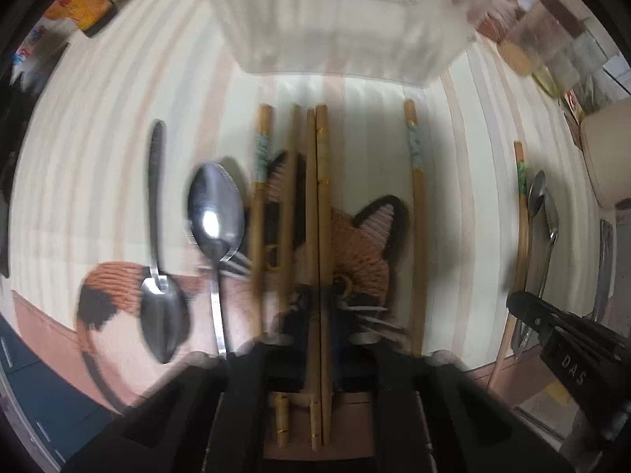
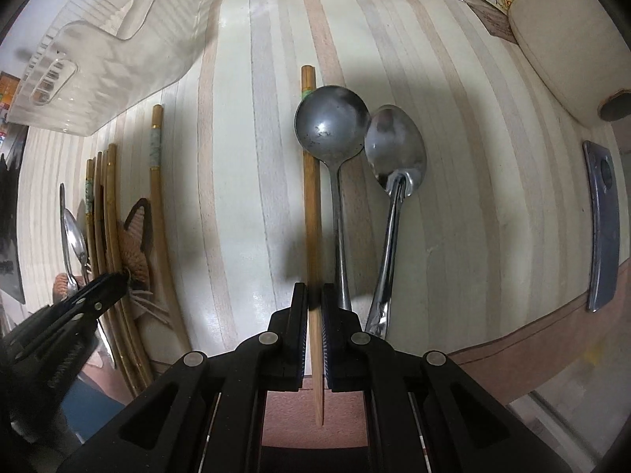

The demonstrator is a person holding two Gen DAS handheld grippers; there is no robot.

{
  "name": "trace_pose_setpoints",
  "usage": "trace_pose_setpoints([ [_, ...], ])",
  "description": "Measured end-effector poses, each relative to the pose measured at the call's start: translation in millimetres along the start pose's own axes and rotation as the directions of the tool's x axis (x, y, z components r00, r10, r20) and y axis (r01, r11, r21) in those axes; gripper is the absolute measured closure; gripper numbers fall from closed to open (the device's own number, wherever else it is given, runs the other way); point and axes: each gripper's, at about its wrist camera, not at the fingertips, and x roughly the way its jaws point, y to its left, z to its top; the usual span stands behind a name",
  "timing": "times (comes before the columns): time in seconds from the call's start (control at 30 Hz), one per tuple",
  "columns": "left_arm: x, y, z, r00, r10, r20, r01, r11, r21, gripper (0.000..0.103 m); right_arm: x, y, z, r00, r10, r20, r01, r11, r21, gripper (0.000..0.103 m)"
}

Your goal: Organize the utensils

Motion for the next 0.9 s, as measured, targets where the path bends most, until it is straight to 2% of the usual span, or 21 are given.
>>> trace_pose_setpoints([
  [0.27,-21,20,-13,1.000,0.006,0.001,-0.006,1.000,-0.010,0.103,-2,-11,0,0.998,0.064,0.001,-0.064,0.998,0.012,0.096],
  [0.33,-13,24,-15,0.999,-0.031,-0.014,0.030,0.999,-0.023,0.102,-2,-15,0,0.998,0.068,-0.006,-0.068,0.998,0.006,0.096],
  [0.37,-8,29,-17,0.998,-0.047,-0.039,0.046,0.999,-0.028,0.100,-3,-18,-1,0.997,0.070,-0.005,-0.070,0.998,0.003,0.096],
  [0.4,-10,32,-18,0.998,-0.054,-0.015,0.054,0.998,-0.028,0.099,-5,-19,1,0.998,0.069,-0.007,-0.069,0.998,-0.003,0.096],
  [0.47,-10,34,-18,0.998,-0.063,-0.022,0.062,0.998,-0.023,0.094,-9,-23,1,0.998,0.062,-0.008,-0.062,0.998,-0.013,0.096],
  [0.5,-11,37,-18,0.997,-0.064,-0.031,0.063,0.998,-0.025,0.089,-7,-20,1,0.998,0.058,-0.007,-0.058,0.998,-0.015,0.096],
  [0.53,-8,39,-16,0.996,-0.067,-0.057,0.065,0.997,-0.030,0.091,-6,-18,1,0.999,0.053,-0.007,-0.053,0.998,-0.018,0.096],
  [0.77,-21,26,-12,0.999,-0.023,-0.024,0.022,0.999,-0.030,0.094,-6,-15,0,0.999,0.050,-0.009,-0.050,0.999,-0.018,0.096],
  [0.8,-24,23,-13,1.000,-0.019,-0.012,0.018,0.999,-0.030,0.103,-4,-13,0,0.999,0.053,-0.009,-0.053,0.998,-0.015,0.096],
  [0.9,-33,22,-14,0.994,-0.113,-0.015,0.112,0.993,-0.035,0.103,-3,-9,0,0.998,0.058,-0.007,-0.058,0.998,-0.011,0.096],
])
